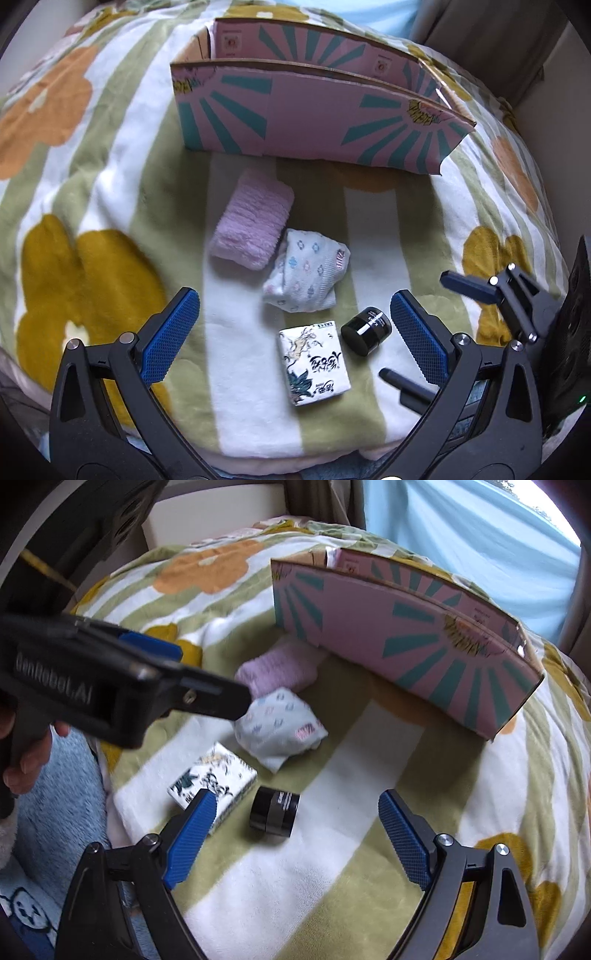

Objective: Organize objects
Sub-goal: 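Grasp the white patterned sock with the left tool while the right tool grasps the black jar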

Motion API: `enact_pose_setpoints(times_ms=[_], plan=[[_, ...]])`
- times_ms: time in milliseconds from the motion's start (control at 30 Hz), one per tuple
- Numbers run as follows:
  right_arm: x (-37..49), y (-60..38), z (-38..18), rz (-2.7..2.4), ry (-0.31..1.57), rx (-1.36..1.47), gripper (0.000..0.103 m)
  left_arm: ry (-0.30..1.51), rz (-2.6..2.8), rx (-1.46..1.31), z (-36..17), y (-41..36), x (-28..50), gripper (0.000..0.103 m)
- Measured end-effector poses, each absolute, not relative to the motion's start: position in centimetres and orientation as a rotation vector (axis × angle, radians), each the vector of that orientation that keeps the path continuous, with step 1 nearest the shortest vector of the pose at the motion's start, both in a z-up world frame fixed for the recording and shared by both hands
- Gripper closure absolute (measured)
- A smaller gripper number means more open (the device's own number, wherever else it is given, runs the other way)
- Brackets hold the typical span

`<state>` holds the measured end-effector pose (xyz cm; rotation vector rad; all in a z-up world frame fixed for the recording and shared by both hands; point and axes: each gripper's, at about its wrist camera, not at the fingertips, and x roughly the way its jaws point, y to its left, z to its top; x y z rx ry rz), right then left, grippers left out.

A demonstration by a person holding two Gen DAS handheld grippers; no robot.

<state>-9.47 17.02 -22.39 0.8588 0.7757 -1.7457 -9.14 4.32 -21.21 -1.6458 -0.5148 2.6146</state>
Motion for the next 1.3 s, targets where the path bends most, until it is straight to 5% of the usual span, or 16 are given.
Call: enact_pose_setpoints(times_ms=[633,900,1000,1300], plan=[[-9.2,16.7,-26.5,-1.736,0.756,0.846,0.037,-0.532,2.582,-1.791,-26.6,6.3,-12.5,0.014],[-8.8,16.3,-27.4,-1.709,0.763,0.867,0.063,-0.514,2.567,-1.765,-27.2,6.5,-12.9,0.047],[-8.6,16.2,-27.3,-1.709,0.764,0.872,0.073,-0.515,2.565,-1.753,-27.0,6.3,-12.8,0.052],[-7.9,16.5,-26.2,-1.734,0.758,0.867,0.073,-0.53,2.557,-1.717,-25.5,6.2,-12.2,0.058]])
